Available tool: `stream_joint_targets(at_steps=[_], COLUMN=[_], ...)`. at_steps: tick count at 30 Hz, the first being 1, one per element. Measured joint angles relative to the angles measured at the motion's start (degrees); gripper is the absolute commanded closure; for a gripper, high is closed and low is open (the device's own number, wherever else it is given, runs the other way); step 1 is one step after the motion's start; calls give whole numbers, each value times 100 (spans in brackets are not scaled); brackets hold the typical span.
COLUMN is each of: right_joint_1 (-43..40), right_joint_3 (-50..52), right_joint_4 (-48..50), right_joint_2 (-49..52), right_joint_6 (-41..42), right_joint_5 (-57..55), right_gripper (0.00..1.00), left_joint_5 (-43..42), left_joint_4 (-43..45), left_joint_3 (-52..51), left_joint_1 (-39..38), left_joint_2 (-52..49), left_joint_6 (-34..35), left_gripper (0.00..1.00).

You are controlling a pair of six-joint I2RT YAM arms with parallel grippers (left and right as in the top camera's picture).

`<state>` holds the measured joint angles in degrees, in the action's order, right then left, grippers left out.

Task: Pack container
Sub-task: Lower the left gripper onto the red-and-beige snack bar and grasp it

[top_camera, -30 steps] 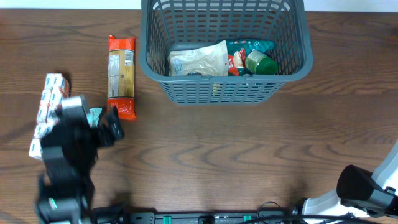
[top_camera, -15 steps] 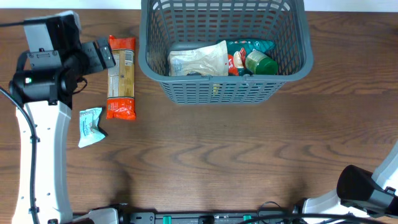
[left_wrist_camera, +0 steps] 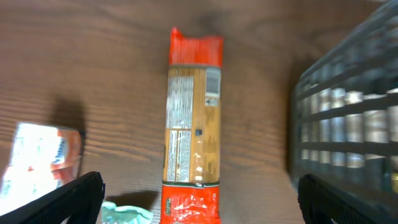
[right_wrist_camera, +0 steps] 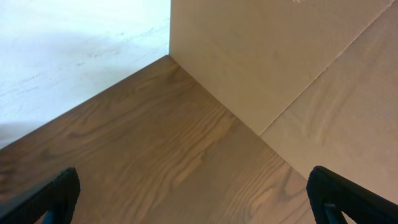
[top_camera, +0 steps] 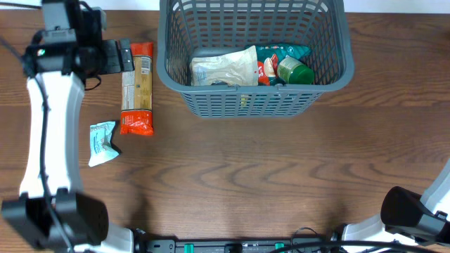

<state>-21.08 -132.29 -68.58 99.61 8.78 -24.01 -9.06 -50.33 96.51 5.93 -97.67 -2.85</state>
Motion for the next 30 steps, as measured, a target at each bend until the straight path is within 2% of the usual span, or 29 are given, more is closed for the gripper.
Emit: stream_joint_targets(at_steps=[14,30], right_joint_1=[0,0], right_joint_3=[0,0], right_joint_4=[0,2], right_joint_2=[0,0], right_joint_6=[0,0], right_joint_5=[0,0], right_gripper=[1,1], left_joint_5=[-26,-26], left_joint_4=[-197,116], left_joint_3=[0,0], left_joint_1=[28,-295], left_joint_2=[-1910,-2787], left_joint_6=[-22,-63], left_gripper=[2,2])
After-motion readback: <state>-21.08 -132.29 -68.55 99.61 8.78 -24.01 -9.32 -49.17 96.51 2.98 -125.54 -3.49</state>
